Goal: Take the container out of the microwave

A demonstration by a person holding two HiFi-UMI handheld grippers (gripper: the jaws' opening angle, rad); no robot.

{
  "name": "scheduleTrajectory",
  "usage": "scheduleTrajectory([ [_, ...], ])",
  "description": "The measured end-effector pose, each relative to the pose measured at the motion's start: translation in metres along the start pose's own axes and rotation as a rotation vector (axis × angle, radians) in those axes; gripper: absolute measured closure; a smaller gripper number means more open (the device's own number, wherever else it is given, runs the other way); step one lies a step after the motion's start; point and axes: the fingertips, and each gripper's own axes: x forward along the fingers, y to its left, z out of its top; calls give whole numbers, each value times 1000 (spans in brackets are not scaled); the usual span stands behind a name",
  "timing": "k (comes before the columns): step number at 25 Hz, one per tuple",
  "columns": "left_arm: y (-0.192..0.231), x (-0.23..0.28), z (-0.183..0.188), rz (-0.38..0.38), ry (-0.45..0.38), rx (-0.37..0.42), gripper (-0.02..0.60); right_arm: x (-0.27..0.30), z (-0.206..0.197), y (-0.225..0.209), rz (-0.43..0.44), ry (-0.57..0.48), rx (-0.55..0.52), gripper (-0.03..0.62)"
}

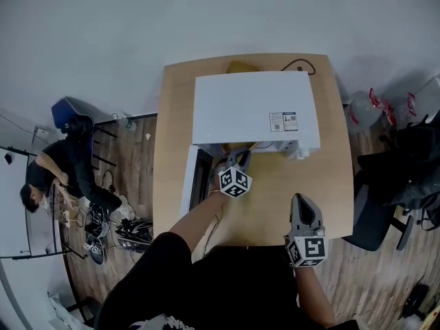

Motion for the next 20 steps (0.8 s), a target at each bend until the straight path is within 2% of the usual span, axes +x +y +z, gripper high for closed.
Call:
scheduleTrajectory([
  [11, -25, -55, 5, -9, -41, 10, 554, -36, -5, 39, -14, -46, 5, 534],
  [20, -43, -116, 19, -6, -112, -61, 554, -60, -10, 60, -33, -69, -18, 534],
])
